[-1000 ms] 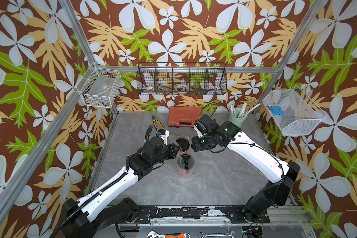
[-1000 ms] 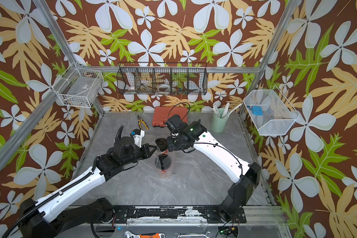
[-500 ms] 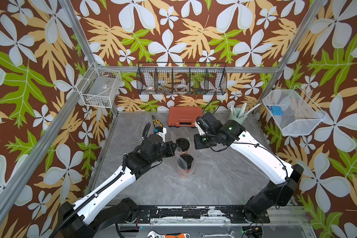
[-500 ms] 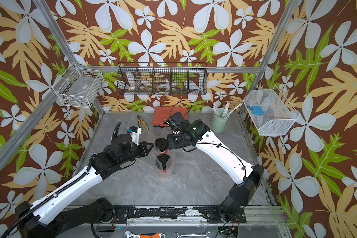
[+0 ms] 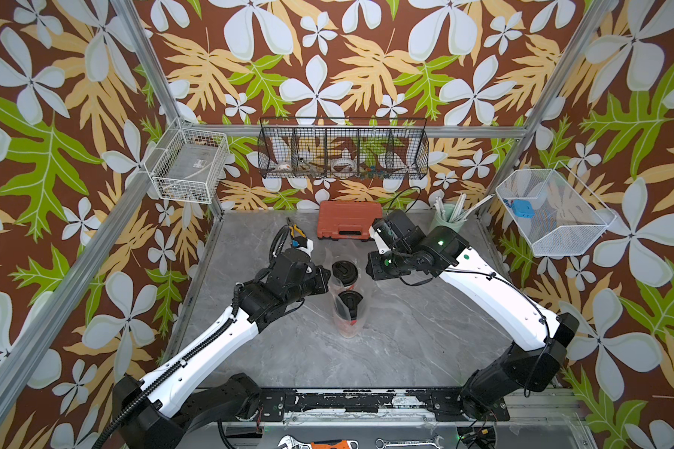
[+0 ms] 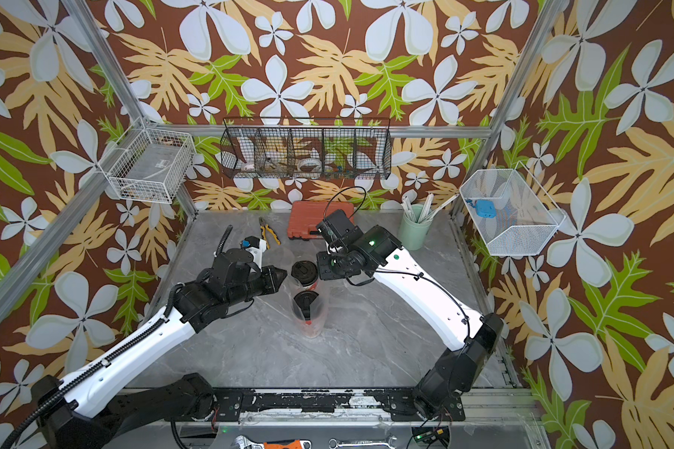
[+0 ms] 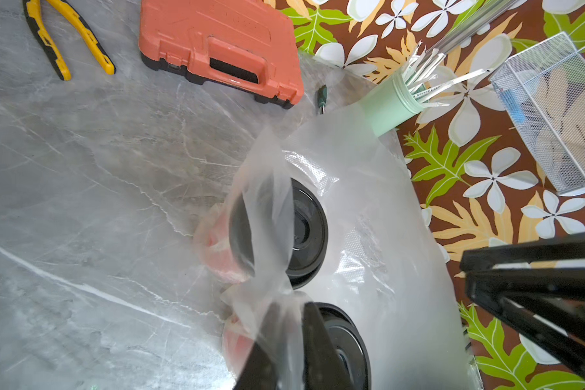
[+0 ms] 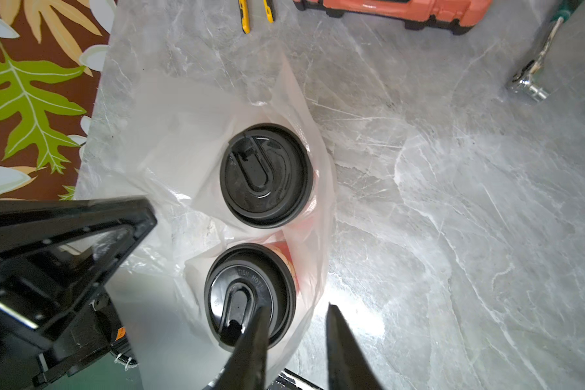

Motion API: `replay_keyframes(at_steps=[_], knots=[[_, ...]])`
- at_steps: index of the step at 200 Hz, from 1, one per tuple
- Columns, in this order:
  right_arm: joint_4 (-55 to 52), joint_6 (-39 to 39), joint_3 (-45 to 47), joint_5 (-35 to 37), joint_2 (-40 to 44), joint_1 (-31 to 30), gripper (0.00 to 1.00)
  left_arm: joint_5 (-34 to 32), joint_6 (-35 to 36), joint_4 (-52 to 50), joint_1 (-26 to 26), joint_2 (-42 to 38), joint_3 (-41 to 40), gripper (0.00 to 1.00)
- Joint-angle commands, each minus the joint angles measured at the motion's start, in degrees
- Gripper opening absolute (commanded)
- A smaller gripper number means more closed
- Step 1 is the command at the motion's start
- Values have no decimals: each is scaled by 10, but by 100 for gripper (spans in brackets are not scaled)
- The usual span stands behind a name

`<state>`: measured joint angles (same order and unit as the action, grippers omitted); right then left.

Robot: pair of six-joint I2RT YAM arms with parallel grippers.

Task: Pack milk tea into plastic carrier bags
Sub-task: Adjust the plastic carrier bag at the center of the board, then pick up the straw from the container.

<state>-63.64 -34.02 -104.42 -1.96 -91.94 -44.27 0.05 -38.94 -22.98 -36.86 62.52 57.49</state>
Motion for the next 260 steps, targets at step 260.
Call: replay_keyframes(at_steps=[260], knots=[[364, 251, 4, -13, -199, 467, 52, 36, -18, 58, 2, -40, -48, 0]])
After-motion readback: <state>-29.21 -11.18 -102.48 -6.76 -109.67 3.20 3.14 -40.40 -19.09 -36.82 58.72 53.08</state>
